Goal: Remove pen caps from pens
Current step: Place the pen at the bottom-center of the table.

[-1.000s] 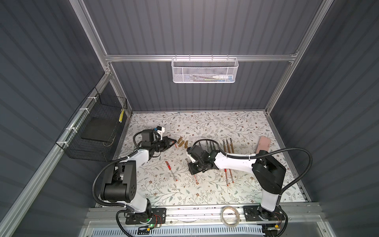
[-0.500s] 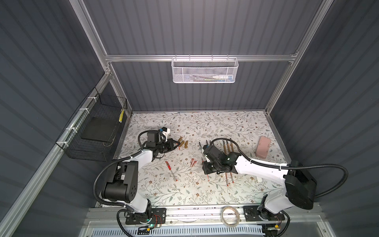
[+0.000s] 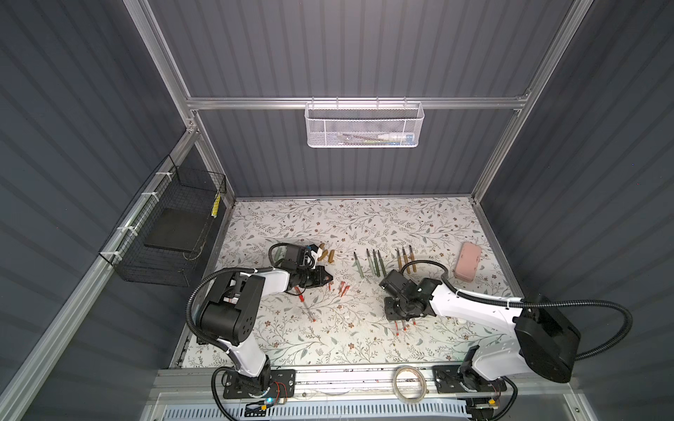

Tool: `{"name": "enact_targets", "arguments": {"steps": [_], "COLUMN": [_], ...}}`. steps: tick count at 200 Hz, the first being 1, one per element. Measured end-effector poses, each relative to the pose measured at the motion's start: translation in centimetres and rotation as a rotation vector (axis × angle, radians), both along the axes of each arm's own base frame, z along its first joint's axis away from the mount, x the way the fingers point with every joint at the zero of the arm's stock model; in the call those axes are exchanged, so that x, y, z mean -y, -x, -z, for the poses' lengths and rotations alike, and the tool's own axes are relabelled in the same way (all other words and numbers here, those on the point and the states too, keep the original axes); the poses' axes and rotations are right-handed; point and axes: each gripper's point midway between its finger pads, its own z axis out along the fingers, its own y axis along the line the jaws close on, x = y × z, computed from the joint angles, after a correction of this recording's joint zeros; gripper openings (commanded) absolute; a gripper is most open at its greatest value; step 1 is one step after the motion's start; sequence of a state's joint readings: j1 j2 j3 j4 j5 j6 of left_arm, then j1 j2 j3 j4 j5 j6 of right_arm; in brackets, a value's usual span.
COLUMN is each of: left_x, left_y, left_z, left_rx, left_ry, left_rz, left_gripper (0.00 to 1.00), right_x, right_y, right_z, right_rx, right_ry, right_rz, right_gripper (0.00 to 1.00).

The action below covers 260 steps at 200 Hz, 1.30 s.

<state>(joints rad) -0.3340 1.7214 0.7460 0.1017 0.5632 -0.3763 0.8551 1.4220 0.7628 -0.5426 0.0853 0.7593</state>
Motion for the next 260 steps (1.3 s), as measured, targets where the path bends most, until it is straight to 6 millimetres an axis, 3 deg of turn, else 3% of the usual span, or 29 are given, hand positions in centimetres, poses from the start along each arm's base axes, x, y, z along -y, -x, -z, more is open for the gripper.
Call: {"name": "enact_targets", "arguments": {"steps": [46, 65, 158, 201, 260], "left_x": [0.0, 0.1, -0.1, -0.1, -0.4], "left_y": [-0.2, -0.3, -0.7, -0.8, -1.2], "left_z": [0.4, 0.3, -0.3, -0.5, -2.5], "left_rx": [0.0, 0.009, 0.034, 0.034, 0.067], "left_ry": [-0.017, -0.016, -0.032, -0.032, -0.052], "left_rz": [0.004, 0.005, -0.006, -0.006, 0.004], "left_gripper": [0.16, 0.26, 0.4, 0.45, 0.66], "right_x": [0.7, 0.8, 0.6, 0.9, 0.8], "right_y": [-0.1, -0.1, -1.4, -1.7, -1.8], "right_z": [0.9, 1.4, 2.0, 2.0, 1.6], "right_rx": [-0.02, -0.034, -0.035, -0.034, -0.038], "right_ry": [0.026, 0.051, 0.107, 0.128, 0.135], "right_rz": [0.021, 0.02, 0.009, 0.006, 0.004], "right_gripper": [0.02, 0.04, 0.17, 0.28, 0.34]}}
